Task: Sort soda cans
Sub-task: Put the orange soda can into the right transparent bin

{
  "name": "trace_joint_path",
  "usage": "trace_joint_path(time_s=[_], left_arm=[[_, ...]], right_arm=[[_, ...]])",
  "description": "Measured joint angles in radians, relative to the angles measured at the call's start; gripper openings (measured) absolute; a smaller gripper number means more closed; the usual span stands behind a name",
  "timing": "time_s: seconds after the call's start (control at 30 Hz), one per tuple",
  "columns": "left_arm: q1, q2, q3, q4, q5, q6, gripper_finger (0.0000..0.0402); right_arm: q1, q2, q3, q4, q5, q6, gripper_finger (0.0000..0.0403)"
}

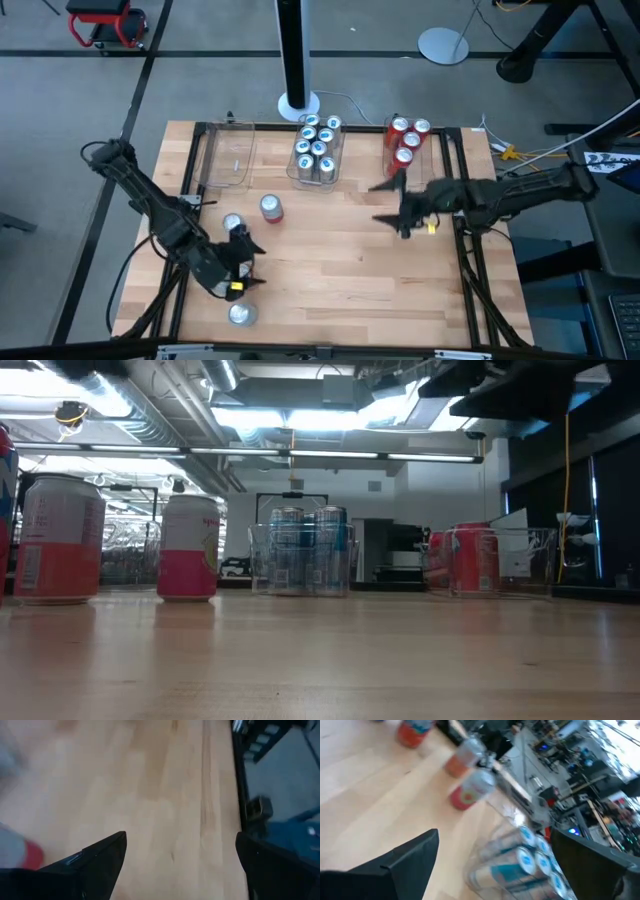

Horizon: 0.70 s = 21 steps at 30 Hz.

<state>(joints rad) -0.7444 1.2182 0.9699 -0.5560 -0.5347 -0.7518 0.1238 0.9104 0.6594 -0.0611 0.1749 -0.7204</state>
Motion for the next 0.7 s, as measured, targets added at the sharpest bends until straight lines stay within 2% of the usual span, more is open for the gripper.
trace_joint_path(time_s=[0.2,0.33,0.5,0.7], left_arm=[[-0.006,0.097,0.057,-0.198,0.074,-0.19,0.0363],[-0.023,0.129,0.134,-0.285,0.088,-0.242,0.0363],[-0.048,0.163,0.226,-0.381,0.097,-0.294,0.0363],[-0.071,0.208,0.234,-0.521,0.104,-0.366,0.0363]], right_arm=[[0.243,0.122,0.0,0.01,0.226,-0.001,0.0379],[0.367,0.216,0.0,0.025,0.365,0.031,0.0379],[0.462,0.323,0.0,0.097,0.462,0.059,0.0379],[0.514,0.434,0.001,0.148,0.507,0.088,0.0379]])
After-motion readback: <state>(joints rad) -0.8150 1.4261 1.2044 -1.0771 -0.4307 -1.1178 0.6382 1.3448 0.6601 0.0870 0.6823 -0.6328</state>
